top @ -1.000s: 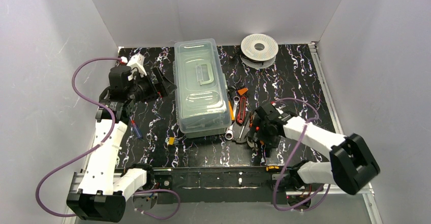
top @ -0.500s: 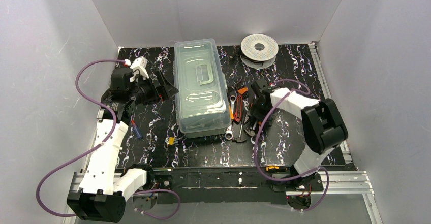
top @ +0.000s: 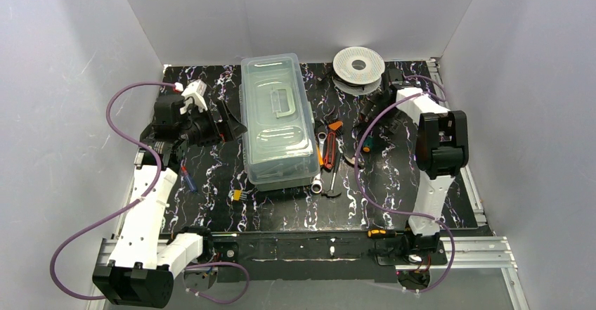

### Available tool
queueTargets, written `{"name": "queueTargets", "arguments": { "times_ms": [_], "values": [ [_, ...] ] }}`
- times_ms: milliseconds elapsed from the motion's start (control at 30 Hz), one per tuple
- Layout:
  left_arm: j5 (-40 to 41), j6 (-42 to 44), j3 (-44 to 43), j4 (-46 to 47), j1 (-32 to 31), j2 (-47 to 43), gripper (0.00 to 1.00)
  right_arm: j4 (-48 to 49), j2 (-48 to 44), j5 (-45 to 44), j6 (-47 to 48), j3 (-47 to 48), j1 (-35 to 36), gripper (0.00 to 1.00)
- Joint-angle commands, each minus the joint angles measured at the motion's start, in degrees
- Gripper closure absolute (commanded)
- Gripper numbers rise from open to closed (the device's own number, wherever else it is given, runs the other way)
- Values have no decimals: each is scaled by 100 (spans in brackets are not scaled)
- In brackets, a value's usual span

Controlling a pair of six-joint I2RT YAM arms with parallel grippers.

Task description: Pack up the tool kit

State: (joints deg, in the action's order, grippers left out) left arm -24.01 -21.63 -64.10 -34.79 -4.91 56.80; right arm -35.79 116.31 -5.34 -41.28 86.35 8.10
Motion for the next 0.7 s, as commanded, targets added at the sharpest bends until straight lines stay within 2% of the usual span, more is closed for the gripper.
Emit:
{"name": "queueTargets", "arguments": {
  "times_ms": [0,133,267,300,400,533,667],
  "values": [
    [83,216,-145,-219,-19,-123,6,290,-841,485,654,-395,109,4],
    [289,339,-160,-274,-15,-260,5,216,-1721,486,935,-1012,212,4],
    [168,365,11,-189,-19,-405,3,81,-2338,318,1139,-1601,352,4],
    [95,374,106,-98,-19,-456,2,116,-2533,289,1156,-1795,373,4],
    [-782,471,235,353,-130,-578,2,345,-3141,476,1441,-2374,492,4],
    [-253,610,191,527,-626,-843,2,258,-3777,289,1581,-2931,997,4],
    [-275,761,-65,639,-852,-886,2,414,-4283,480,1468,-3458,1588,7]
  ]
}}
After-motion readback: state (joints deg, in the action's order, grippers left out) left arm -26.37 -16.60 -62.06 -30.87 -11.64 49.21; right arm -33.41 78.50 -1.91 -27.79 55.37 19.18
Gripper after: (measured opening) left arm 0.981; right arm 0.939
